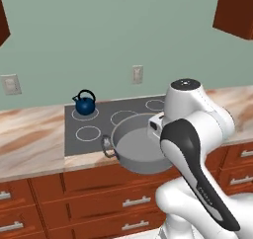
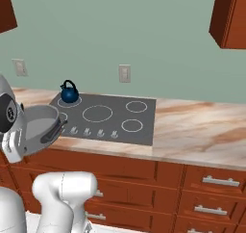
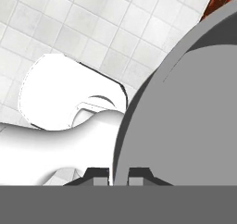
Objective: Pick the kettle from the cabinet and place it on a stove burner. Then pick the pot from the counter and place it on another stove burner. Finally, turn both burners on.
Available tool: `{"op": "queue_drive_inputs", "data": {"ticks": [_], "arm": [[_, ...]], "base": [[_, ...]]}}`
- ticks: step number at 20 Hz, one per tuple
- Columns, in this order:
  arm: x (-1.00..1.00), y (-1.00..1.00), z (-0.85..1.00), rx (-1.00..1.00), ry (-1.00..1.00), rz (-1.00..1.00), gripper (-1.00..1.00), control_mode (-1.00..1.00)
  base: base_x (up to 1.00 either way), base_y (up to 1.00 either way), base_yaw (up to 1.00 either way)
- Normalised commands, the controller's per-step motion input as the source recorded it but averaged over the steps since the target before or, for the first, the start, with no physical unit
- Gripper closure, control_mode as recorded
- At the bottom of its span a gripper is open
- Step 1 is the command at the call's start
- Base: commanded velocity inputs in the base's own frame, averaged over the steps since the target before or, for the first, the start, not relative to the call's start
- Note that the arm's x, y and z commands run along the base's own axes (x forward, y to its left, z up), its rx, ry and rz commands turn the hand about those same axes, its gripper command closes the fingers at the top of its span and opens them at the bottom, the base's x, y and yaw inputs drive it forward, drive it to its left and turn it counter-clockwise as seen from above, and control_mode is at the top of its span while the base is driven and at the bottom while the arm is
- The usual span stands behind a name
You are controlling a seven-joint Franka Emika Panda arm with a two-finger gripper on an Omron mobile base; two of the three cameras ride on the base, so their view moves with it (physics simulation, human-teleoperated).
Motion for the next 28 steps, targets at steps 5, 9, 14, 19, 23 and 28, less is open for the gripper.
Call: {"op": "queue_drive_inputs", "data": {"ticks": [5,9,14,19,23,28], "arm": [[0.00,0.00,0.00,0.00,0.00,0.00,1.00,1.00],[0.00,0.00,0.00,0.00,0.00,0.00,1.00,1.00],[0.00,0.00,0.00,0.00,0.00,0.00,1.00,1.00],[0.00,0.00,0.00,0.00,0.00,0.00,1.00,1.00],[0.00,0.00,0.00,0.00,0.00,0.00,1.00,-1.00],[0.04,0.00,0.00,0.00,0.00,0.00,1.00,-1.00]], "base": [[0.59,-0.12,0.05],[0.63,-0.05,0.04],[0.56,-0.13,0.02],[0.40,-0.13,0.00],[0.14,-0.01,0.00],[0.00,0.00,0.00]]}}
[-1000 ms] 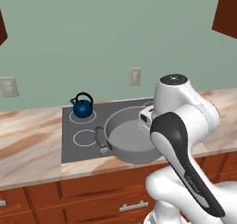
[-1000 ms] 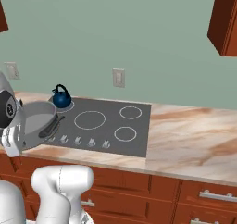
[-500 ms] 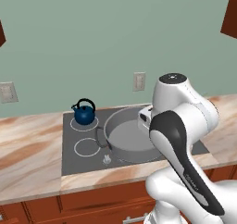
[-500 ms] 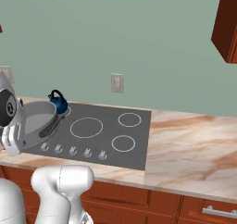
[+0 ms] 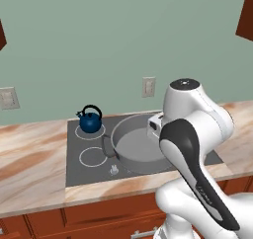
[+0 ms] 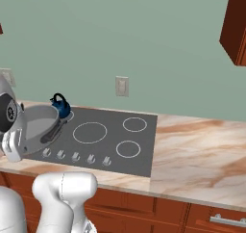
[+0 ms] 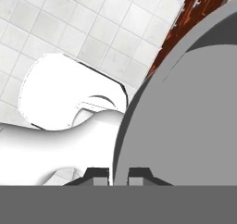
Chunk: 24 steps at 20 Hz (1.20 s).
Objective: Pick the kettle from the cabinet and place it on a stove burner. Then pick the pot from the counter and place it on another stove burner. Finally, turn both burners on.
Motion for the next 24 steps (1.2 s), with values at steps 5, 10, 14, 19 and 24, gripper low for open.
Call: {"op": "queue_drive_inputs", "data": {"ticks": [5,10,14,19,24], "arm": [[0.41,-0.07,0.00,0.00,0.00,0.00,1.00,-1.00],[0.58,-0.08,-0.02,0.00,0.06,0.01,1.00,-1.00],[0.35,-0.24,-0.02,0.02,0.06,0.05,1.00,-1.00],[0.38,-0.28,0.00,0.02,0.04,0.08,1.00,-1.00],[0.53,-0.29,-0.01,0.02,0.05,0.15,1.00,-1.00]], "base": [[0.00,0.00,0.00],[0.00,0.00,0.00],[0.00,0.00,0.00],[0.00,0.00,0.00],[0.00,0.00,0.00]]}}
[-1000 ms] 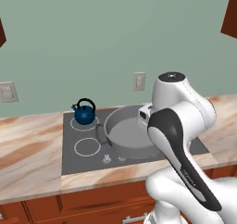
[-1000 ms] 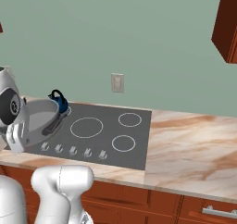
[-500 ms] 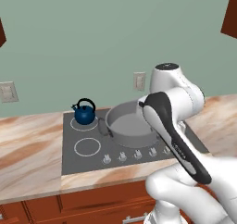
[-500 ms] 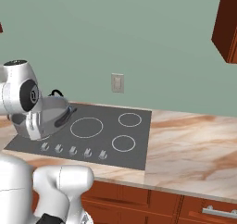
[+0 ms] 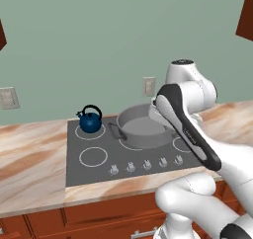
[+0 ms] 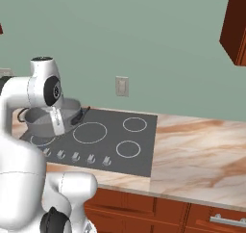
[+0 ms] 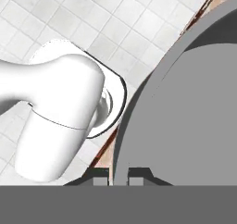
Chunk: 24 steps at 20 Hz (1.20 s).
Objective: Pick the kettle from the cabinet and place it on a stove burner. Then pick the pot from the counter and place it on another stove burner. Finally, turn both burners on.
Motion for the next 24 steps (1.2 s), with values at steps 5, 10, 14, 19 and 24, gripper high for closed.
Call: {"op": "queue_drive_inputs", "data": {"ticks": [5,10,14,19,24], "arm": [[0.54,-0.23,-0.15,0.01,0.06,0.19,1.00,-1.00],[0.39,-0.21,-0.28,0.00,0.02,0.16,1.00,-1.00],[0.33,-0.22,-0.30,0.01,0.00,0.13,1.00,-1.00],[0.35,-0.22,-0.31,0.03,0.00,0.12,1.00,-1.00],[0.34,-0.06,-0.29,0.04,0.00,0.10,1.00,-1.00]], "base": [[0.00,0.00,0.00],[0.00,0.00,0.00],[0.00,0.00,0.00],[0.00,0.00,0.00],[0.00,0.00,0.00]]}}
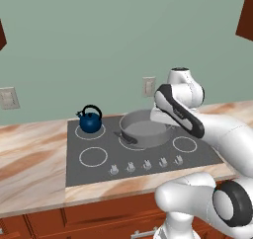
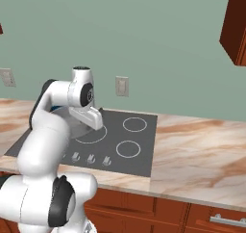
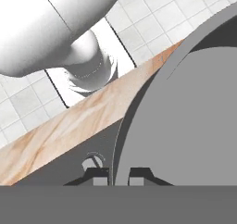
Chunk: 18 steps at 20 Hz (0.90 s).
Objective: Pick the kettle from the cabinet and place it on a stove burner. Then pick the pot from the counter and place it on another stove burner. Finally, turn both burners on.
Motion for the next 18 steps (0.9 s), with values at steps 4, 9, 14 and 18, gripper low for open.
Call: {"op": "queue_drive_inputs", "data": {"ticks": [4,9,14,18], "arm": [[0.32,0.00,-0.27,0.04,0.00,0.09,1.00,-1.00],[0.17,0.00,-0.21,0.02,0.06,0.10,1.00,-1.00],[0.29,0.00,-0.23,0.04,0.04,0.09,1.00,-1.00],[0.36,-0.02,-0.17,0.04,0.01,0.06,1.00,-1.00]], "base": [[0.00,0.00,0.00],[0.00,0.00,0.00],[0.00,0.00,0.00],[0.00,0.00,0.00]]}}
